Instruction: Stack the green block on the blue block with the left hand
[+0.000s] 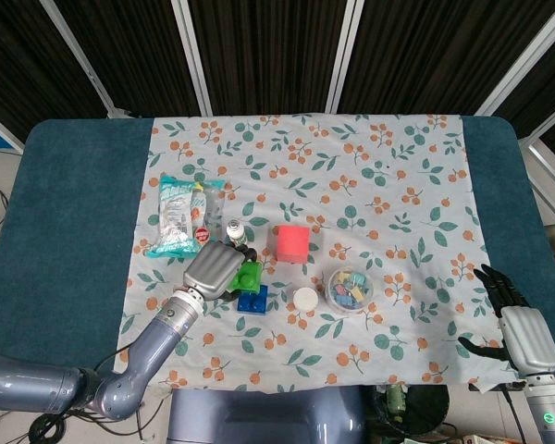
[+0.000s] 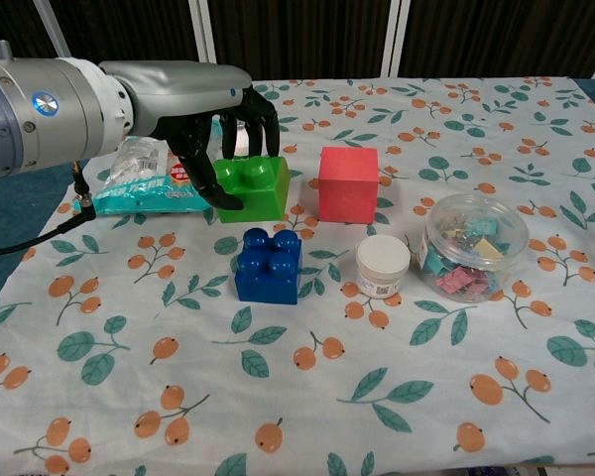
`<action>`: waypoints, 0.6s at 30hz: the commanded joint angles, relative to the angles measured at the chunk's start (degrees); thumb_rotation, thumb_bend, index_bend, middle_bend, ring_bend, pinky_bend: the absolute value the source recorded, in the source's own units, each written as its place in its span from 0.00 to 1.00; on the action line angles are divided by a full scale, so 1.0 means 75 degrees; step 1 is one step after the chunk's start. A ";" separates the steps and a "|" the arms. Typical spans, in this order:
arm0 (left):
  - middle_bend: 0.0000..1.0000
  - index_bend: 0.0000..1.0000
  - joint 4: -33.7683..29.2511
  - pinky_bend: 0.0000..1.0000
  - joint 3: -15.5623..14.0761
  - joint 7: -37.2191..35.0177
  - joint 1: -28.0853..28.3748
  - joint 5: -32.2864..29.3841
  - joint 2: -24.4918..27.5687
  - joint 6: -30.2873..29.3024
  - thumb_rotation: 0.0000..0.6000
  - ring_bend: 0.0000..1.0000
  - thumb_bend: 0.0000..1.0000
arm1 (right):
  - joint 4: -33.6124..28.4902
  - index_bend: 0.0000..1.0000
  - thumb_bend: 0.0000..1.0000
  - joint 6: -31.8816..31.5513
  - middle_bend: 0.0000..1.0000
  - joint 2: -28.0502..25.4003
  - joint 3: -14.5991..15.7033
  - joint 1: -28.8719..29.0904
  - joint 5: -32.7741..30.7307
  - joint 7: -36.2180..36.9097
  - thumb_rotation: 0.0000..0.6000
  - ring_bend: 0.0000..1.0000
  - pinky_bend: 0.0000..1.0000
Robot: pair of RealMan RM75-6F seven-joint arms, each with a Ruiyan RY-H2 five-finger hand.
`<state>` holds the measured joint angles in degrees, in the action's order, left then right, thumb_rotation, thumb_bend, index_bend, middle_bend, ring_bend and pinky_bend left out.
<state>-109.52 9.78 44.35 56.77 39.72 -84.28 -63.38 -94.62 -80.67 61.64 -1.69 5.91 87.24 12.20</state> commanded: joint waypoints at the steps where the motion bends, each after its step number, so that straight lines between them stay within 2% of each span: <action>1: 0.48 0.47 0.0007 0.50 -0.0011 -0.0028 0.0016 -0.0016 0.0001 -0.0007 1.00 0.40 0.31 | 0.0005 0.00 0.10 0.0000 0.00 0.0002 0.0001 0.0001 0.0003 0.0000 1.00 0.00 0.20; 18: 0.49 0.48 0.0152 0.50 -0.0043 0.0033 0.0270 -0.0243 -0.0193 -0.0018 1.00 0.41 0.31 | 0.0018 0.00 0.10 0.0008 0.00 -0.0001 -0.0012 0.0010 -0.0010 0.0065 1.00 0.00 0.20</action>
<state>-108.48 9.50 44.51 58.69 38.00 -85.63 -63.58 -94.48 -80.62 61.63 -1.78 5.98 87.17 12.67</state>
